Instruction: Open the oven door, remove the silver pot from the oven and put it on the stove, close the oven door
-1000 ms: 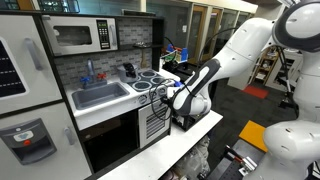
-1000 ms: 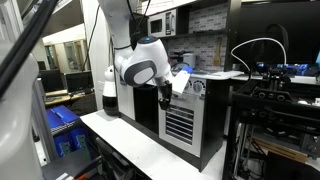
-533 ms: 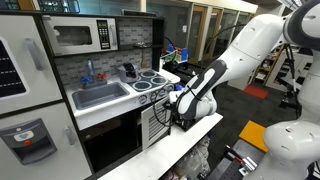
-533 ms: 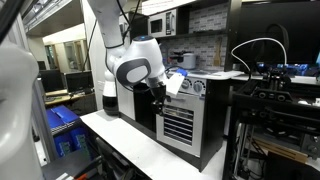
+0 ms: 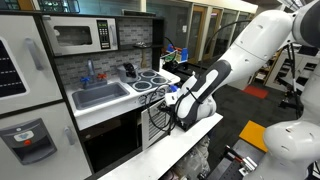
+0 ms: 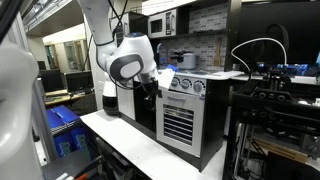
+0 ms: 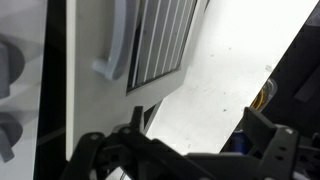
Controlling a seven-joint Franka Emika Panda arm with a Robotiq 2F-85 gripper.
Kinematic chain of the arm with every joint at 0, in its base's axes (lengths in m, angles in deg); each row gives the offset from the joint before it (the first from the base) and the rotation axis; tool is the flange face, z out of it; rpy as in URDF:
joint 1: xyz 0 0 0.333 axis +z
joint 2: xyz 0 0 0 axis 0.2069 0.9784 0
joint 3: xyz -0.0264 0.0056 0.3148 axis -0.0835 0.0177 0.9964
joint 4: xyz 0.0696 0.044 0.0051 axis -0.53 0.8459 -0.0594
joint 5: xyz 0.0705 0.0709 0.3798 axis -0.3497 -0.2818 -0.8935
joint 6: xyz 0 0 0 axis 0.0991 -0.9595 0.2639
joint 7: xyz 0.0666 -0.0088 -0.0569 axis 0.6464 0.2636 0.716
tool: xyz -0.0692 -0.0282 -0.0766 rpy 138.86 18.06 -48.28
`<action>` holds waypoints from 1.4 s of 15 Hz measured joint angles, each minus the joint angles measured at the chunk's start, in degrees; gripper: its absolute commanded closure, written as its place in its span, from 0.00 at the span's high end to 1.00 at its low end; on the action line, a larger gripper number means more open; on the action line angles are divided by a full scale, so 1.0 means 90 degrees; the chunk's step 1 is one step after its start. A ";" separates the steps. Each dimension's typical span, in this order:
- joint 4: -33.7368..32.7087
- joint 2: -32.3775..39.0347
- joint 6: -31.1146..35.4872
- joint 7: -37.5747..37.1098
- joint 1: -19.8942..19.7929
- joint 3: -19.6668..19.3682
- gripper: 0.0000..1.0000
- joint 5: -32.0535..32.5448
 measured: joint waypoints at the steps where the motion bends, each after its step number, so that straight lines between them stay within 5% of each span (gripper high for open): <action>1: -0.0030 0.0069 0.0000 -0.0009 0.0000 0.0105 1.00 0.0000; 6: -0.0331 0.0307 -0.0077 -0.0159 0.0001 0.0437 1.00 -0.0001; 11: -0.0481 0.0430 -0.0167 -0.2071 -0.2136 0.2427 1.00 0.2121; 17: -0.0788 0.0444 -0.0534 -0.3527 -0.4912 0.5058 1.00 0.3515; 21: -0.0858 0.0445 -0.0666 -0.3591 -0.5049 0.5205 1.00 0.3533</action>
